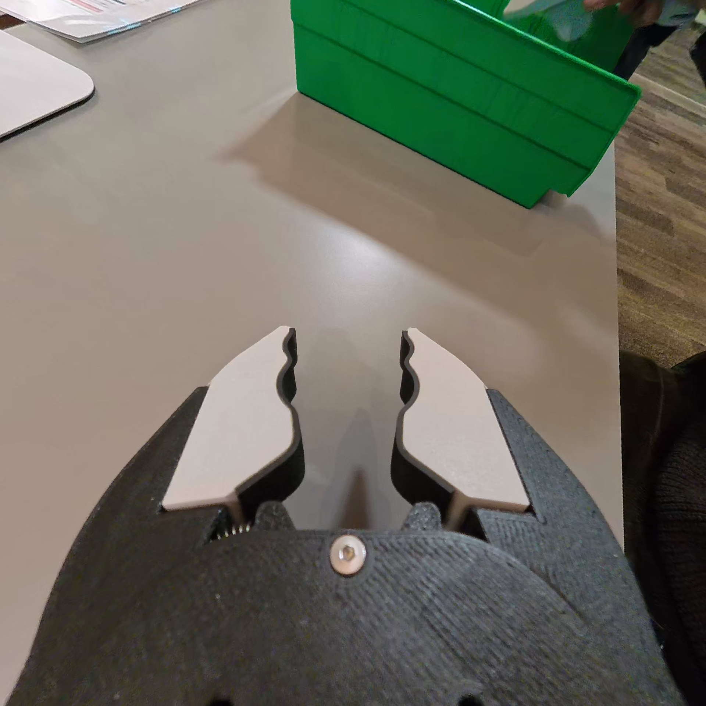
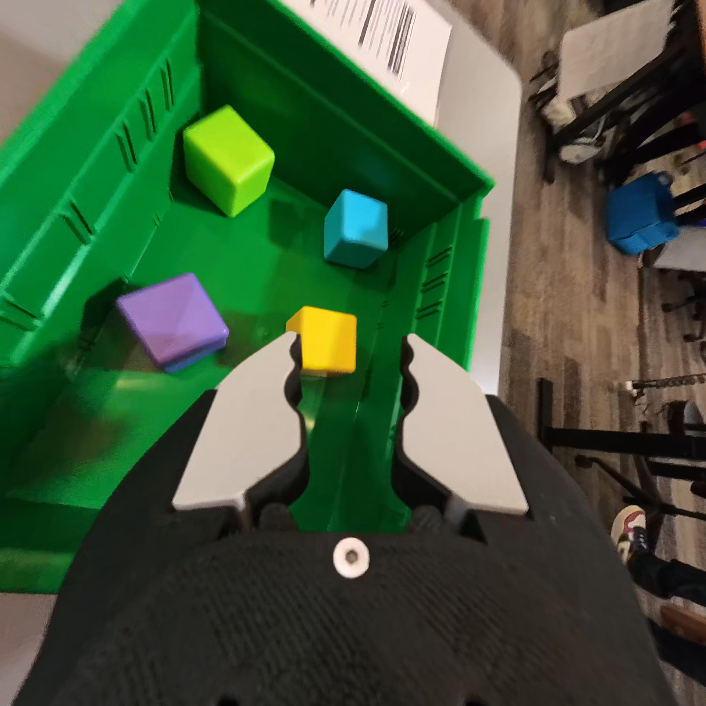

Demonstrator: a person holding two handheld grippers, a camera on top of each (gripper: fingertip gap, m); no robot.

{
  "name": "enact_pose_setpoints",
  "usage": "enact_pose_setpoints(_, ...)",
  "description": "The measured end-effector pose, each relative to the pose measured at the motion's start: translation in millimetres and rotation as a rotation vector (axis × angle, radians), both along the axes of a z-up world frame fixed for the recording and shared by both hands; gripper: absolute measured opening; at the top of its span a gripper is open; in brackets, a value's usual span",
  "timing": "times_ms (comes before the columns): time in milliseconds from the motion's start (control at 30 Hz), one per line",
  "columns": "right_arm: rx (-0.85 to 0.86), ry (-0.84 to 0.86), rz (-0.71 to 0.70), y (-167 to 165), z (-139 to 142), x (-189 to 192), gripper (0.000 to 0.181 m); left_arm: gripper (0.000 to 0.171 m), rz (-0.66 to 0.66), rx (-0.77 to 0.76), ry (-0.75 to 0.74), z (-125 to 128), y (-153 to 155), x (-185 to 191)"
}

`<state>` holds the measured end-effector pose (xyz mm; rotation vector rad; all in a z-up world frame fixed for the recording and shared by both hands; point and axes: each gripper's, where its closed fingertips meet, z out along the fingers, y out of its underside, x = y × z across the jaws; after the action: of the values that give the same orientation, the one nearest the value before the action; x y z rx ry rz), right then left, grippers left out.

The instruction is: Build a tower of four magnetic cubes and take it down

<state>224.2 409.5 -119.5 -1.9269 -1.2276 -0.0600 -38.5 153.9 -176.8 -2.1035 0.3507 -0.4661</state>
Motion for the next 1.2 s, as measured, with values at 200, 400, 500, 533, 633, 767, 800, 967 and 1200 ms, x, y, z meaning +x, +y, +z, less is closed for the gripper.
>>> enact_pose_setpoints(200,-0.135,0.382,0.191,-56,55,-55,0.032,0.053,0.003,-0.001,0.000,0,0,0)
enact_pose_setpoints(400,-0.203,0.770,0.526,-159,110,-133,0.058,0.051,0.017,-0.002,0.016,-1,2,-2)
enact_pose_setpoints(500,-0.276,0.776,0.639,-215,91,-168,0.075,0.050,0.054,0.042,-0.022,7,4,-5)
enact_pose_setpoints(533,-0.338,0.782,0.672,-236,81,-177,0.066,0.049,0.074,0.075,-0.058,14,6,-7)
enact_pose_setpoints(633,-0.434,0.874,0.601,-270,50,-195,0.039,0.048,0.156,0.162,-0.154,38,9,-15)
enact_pose_setpoints(767,-0.306,0.744,0.590,-287,23,-208,0.043,0.037,0.241,0.305,-0.150,66,6,-26)
enact_pose_setpoints(800,-0.230,0.751,0.577,-283,27,-208,0.041,0.048,0.296,0.343,-0.126,70,5,-32)
enact_pose_setpoints(967,-0.140,0.871,0.478,-252,42,-197,0.040,0.059,0.376,0.394,-0.029,73,2,-33)
enact_pose_setpoints(1200,-0.065,0.913,0.387,-211,34,-183,0.033,0.062,0.381,0.398,-0.148,84,3,-17)
